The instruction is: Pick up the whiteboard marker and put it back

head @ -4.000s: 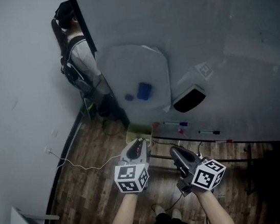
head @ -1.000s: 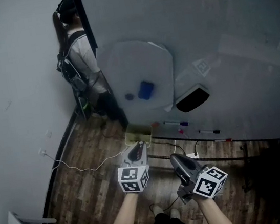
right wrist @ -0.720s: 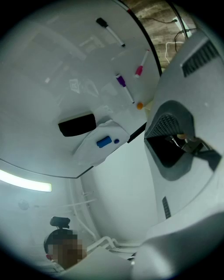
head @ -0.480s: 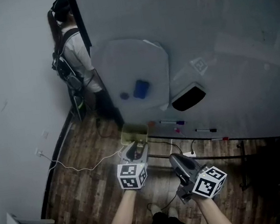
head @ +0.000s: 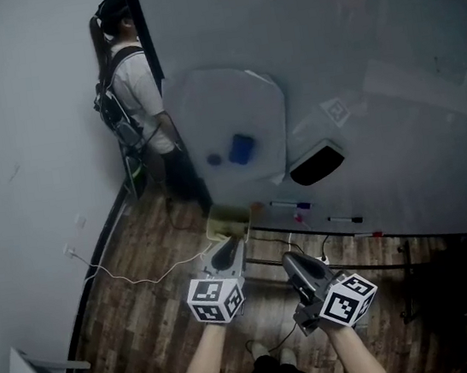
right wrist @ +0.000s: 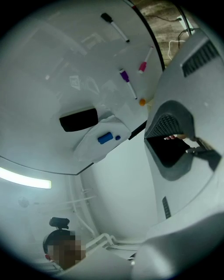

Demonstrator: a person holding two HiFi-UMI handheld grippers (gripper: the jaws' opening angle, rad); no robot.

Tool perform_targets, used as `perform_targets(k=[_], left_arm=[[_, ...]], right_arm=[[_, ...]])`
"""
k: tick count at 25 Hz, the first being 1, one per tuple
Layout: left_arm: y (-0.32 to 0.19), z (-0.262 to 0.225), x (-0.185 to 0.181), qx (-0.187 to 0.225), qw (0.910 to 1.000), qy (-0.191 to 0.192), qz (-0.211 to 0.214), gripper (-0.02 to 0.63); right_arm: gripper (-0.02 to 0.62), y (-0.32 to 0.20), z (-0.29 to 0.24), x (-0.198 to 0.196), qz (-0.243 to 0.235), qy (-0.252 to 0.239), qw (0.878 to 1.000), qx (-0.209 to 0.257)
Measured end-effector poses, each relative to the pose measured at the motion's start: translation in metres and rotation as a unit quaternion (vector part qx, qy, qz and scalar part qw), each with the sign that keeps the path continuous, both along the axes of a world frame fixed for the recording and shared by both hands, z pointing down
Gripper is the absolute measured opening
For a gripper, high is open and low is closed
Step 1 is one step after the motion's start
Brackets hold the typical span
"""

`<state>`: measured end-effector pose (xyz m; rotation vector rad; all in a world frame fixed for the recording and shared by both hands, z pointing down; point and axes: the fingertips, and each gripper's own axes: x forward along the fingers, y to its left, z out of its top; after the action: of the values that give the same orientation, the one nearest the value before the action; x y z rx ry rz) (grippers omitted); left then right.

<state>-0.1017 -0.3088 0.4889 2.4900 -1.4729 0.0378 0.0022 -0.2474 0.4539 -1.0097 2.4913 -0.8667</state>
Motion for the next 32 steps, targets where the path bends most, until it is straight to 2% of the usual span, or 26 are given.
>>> perform_targets(k=[6, 15, 26, 32], left_arm=[[0.028, -0.048, 0.004, 0.024, 0.9987, 0.043, 0.014, 0.011], [0.053, -0.099, -0.002, 0.057, 0.9958, 0.07, 0.012, 0.005], [0.064, -0.12, -0.008, 0.075, 0.9945, 0.073, 0.006, 0.005], [0.068, -0.123, -0.009, 0.078, 0.9941, 0.075, 0.004, 0.005]], right_arm=[[0.003, -0.002, -0.018, -0.014, -0.017, -0.004, 1.0, 0.02], [0.003, -0.001, -0.05, -0.032, -0.038, -0.021, 0.998, 0.051], [0.003, 0.004, -0.072, -0.043, -0.05, -0.019, 0.995, 0.084], [0.002, 0.007, -0.074, -0.044, -0.05, -0.019, 0.995, 0.087]])
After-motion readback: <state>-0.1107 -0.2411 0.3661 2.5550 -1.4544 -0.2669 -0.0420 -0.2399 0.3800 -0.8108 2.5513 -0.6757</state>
